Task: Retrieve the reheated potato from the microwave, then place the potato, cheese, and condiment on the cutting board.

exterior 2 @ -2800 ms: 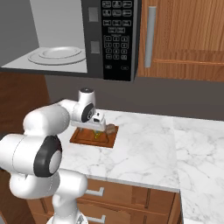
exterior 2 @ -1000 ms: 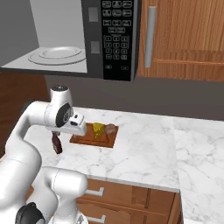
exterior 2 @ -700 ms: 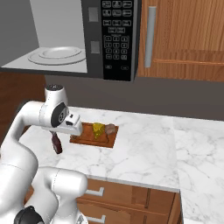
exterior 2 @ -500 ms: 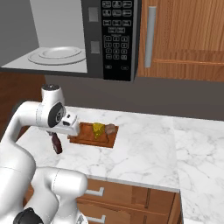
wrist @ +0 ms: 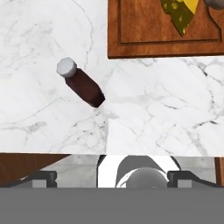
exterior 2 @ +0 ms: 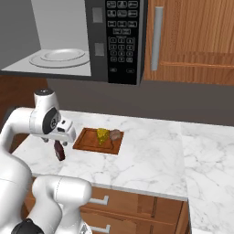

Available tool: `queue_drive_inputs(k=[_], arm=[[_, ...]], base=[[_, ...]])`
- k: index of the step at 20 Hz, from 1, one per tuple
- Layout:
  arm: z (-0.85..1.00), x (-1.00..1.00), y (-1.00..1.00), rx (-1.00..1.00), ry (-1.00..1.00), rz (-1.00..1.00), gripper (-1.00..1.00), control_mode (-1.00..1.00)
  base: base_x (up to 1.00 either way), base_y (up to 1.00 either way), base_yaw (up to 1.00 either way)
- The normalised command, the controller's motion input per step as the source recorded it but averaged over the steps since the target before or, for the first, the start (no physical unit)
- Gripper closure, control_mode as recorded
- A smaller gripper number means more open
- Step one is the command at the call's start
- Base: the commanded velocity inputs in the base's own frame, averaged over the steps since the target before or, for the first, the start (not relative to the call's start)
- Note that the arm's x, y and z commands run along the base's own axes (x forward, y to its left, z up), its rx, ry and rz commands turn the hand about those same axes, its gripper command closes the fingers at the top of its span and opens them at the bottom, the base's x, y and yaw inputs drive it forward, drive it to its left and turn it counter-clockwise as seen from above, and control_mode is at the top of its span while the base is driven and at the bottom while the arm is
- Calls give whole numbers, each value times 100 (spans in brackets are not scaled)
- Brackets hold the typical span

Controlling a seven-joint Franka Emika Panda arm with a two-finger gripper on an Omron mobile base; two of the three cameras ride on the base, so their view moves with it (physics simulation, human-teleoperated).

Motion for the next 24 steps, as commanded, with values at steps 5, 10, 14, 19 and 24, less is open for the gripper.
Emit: queue_drive_inputs(k=[5,10,14,19,24], arm=[[0,-1,23,0,0,0,-100,-100],[0,3,23,-1,0,0,-100,-100],[-7,13,13,-1,0,0,-100,-100],[-15,4,22,0,-1,0,-100,-100],[-13,6,10,0,-4,-4,-100,-100]], base=[[0,0,0],[0,0,0],[0,0,0],[0,0,0],[0,0,0]])
